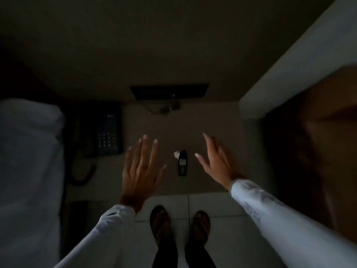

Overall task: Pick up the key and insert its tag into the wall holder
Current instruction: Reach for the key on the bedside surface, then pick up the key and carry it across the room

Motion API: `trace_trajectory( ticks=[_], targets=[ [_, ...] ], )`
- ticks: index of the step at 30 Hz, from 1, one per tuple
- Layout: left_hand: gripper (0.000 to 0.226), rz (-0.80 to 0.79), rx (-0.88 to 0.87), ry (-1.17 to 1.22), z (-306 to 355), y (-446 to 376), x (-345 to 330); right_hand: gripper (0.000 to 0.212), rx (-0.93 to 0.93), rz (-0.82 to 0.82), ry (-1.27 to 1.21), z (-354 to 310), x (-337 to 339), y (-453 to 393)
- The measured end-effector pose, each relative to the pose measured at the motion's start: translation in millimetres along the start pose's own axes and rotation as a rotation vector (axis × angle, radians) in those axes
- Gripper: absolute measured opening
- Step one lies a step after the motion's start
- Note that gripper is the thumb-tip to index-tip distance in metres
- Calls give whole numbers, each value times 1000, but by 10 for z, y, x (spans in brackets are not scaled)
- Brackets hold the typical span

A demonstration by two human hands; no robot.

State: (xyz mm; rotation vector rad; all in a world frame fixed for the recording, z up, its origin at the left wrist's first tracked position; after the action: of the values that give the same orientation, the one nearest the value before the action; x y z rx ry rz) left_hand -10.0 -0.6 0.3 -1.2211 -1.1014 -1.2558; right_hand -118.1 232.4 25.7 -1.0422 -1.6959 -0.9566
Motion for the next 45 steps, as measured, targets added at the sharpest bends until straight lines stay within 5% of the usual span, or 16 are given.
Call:
trace_trajectory(
  ticks=[11, 25, 35, 45],
  targets=[
    [76, -119, -35, 31, -128, 83, -1353, 57, -370, -136, -649, -45, -1214, -214],
    [77, -64, -52, 48, -205, 91, -1287, 28, -601, -241, -937, -194, -1282, -469],
    [76, 15, -98, -16, -337, -203, -220, 29, -653, -165, -1016, -358, -345, -393],
    [77, 333, -174, -42, -12, -1257, 2074, 37, -371, 96, -948, -606, 2193, -574]
  ],
)
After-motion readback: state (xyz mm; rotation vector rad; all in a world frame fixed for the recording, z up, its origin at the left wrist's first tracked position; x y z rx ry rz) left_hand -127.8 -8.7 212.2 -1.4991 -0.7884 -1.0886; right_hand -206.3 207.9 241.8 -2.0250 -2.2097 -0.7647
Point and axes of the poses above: each hand's wrist, its own y-axis away from the middle knuckle, its own x-axis out of the back of the hand, z = x × y, the point moved 1 cm from there along -y, towards the middle knuckle, and after that the axes turned 7 degrees about -x, right-handed, at the moved point
